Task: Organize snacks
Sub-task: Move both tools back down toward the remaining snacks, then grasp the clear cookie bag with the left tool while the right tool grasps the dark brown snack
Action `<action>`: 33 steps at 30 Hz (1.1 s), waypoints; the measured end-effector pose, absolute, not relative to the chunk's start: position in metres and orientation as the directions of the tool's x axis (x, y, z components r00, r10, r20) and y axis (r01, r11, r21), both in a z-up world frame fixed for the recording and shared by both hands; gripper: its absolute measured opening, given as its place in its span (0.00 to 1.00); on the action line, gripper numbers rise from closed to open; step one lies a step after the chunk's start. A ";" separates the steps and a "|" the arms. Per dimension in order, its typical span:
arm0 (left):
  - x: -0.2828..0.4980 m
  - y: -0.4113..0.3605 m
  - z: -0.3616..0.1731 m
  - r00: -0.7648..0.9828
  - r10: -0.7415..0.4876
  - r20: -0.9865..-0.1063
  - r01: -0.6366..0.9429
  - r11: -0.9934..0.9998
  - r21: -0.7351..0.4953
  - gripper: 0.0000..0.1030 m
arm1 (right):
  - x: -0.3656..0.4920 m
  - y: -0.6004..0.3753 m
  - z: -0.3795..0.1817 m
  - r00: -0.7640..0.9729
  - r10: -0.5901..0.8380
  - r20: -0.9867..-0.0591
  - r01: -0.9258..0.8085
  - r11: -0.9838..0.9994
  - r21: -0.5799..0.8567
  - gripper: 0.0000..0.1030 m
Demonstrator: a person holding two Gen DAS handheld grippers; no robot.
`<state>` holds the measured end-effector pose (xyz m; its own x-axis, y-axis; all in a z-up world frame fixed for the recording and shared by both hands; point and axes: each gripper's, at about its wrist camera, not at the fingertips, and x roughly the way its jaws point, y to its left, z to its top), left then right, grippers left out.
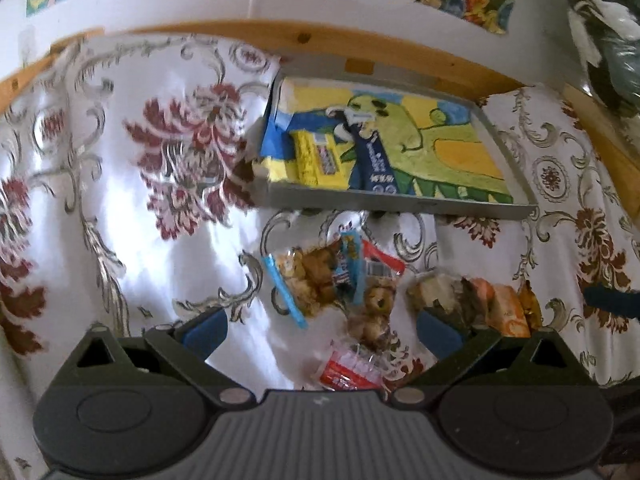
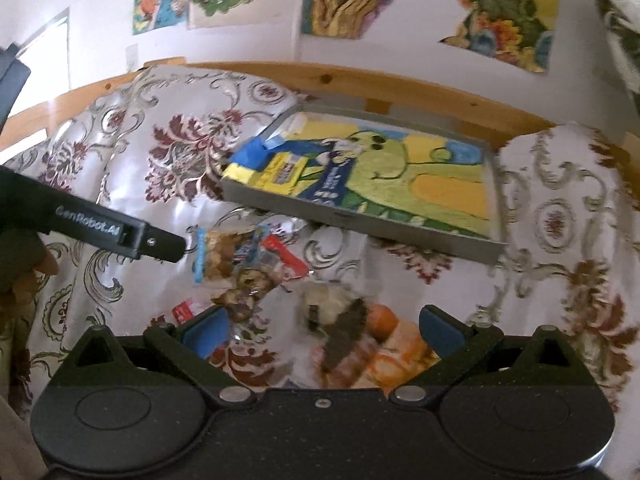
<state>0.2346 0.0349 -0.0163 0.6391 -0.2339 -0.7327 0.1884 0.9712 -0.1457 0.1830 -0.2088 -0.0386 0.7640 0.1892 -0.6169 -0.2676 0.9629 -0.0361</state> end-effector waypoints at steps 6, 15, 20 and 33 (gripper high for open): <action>0.251 0.039 -0.036 0.590 -0.277 -0.758 0.185 0.961 -0.207 1.00 | 0.211 -0.195 -0.064 0.711 0.233 -0.663 -0.298 0.955 0.016 0.87; 0.269 0.027 -0.056 0.546 -0.390 -0.741 0.286 0.919 -0.273 0.99 | 0.231 -0.192 -0.084 0.650 0.209 -0.731 -0.263 0.964 0.042 0.75; 0.283 0.016 -0.064 0.513 -0.471 -0.718 0.322 0.881 -0.347 0.93 | 0.241 -0.192 -0.096 0.628 0.174 -0.758 -0.232 0.972 0.031 0.67; 0.293 0.009 -0.090 0.472 -0.514 -0.717 0.341 0.856 -0.389 0.59 | 0.258 -0.196 -0.111 0.625 0.047 -0.779 -0.134 0.990 -0.048 0.56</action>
